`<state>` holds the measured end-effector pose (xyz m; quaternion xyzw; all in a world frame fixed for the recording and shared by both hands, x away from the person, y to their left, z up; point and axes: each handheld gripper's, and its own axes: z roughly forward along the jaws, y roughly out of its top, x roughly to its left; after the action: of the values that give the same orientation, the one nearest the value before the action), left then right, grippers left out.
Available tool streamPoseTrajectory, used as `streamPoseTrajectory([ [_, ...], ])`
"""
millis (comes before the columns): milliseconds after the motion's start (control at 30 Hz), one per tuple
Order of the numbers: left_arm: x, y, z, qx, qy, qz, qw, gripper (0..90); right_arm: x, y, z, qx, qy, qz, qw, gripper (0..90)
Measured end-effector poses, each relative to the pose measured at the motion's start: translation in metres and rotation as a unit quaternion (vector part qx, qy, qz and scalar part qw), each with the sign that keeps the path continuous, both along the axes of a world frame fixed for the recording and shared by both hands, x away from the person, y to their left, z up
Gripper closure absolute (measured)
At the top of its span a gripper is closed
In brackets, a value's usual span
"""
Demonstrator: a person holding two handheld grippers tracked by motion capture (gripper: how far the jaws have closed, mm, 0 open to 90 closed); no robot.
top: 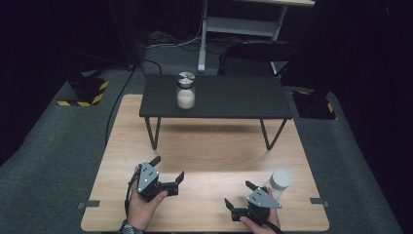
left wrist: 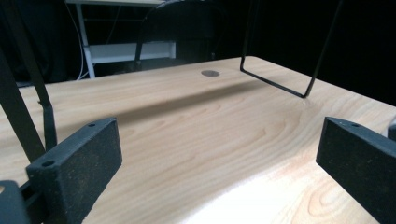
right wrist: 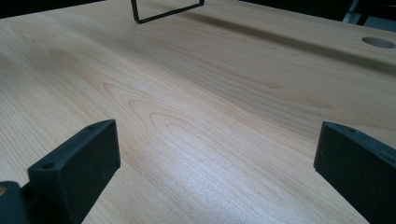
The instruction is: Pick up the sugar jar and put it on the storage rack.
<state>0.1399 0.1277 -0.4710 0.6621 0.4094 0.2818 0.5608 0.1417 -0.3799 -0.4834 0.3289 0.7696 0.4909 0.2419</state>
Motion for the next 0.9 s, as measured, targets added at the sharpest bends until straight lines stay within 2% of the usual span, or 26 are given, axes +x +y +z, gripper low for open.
streamPoseTrajectory([
  [500, -0.017, 0.001, -0.013, 0.018, 0.032, -0.015, 0.9992, 0.2, -0.001, 0.002, 0.0, -0.002, -0.001, 0.002, 1.0, 0.3],
  [700, -0.022, 0.001, -0.017, 0.034, 0.046, -0.021, 0.9982, 0.2, -0.001, 0.003, 0.0, -0.002, -0.001, 0.002, 1.0, 0.2],
  [900, -0.026, 0.0, -0.019, 0.055, 0.051, -0.022, 0.9969, 0.2, -0.002, 0.004, 0.0, -0.004, -0.003, 0.003, 1.0, 0.2],
])
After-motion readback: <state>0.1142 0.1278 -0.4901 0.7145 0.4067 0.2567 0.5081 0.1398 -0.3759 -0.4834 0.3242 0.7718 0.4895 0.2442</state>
